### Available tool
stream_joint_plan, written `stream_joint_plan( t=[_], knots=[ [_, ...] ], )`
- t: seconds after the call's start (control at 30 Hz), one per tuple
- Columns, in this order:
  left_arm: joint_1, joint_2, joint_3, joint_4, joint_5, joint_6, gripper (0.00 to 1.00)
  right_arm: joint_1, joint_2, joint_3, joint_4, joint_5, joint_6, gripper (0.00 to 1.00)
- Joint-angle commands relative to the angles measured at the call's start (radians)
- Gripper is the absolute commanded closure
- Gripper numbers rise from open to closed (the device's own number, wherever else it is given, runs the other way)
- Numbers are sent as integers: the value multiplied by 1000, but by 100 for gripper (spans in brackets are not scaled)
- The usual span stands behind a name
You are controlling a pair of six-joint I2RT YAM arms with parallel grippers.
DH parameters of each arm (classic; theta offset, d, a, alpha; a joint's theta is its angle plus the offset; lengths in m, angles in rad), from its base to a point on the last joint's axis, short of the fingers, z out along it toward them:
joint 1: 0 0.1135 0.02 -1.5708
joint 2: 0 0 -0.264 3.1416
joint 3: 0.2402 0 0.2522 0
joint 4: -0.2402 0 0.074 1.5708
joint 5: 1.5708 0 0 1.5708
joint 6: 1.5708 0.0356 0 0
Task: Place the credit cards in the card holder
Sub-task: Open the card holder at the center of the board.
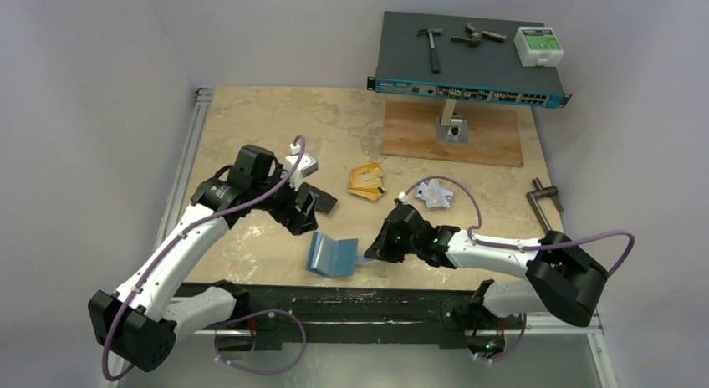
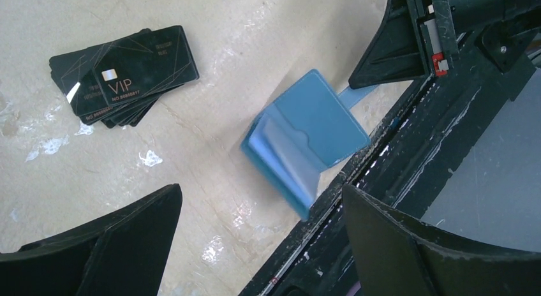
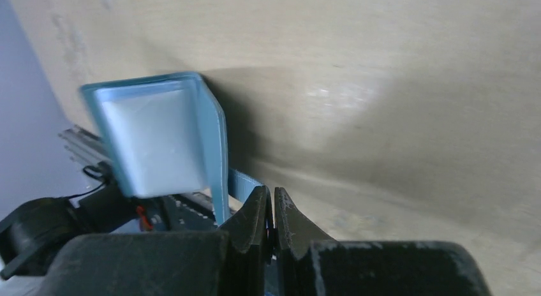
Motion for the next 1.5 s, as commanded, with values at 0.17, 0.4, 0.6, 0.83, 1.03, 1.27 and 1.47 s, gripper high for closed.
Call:
stream_joint_plan(
  t=[0.17,0.4,0.6,0.83,1.03,1.27,1.47],
  knots=[
    [-67,38,-103,106,-5,74,6,-5,-107,-58,-159,169,-31,100],
    [-197,58,-125,202,-27,34,6,-3,-171,-3,-214,185,-48,100],
    [-293,142,-41,221,-27,-36,2,36,-202,62,-225,181,-34,100],
    [-377,219,20,254,-132,-47,2,134,-129,195,-293,226,-51,100],
    [-441,227,-101,329,-264,102,3,146,-118,152,-292,233,-29,100],
    [-443,216,-194,368,-299,179,5,146,-136,98,-328,254,-28,100],
    [-452,241,-221,409,-330,204,6,146,-176,72,-333,261,-18,100]
  ],
)
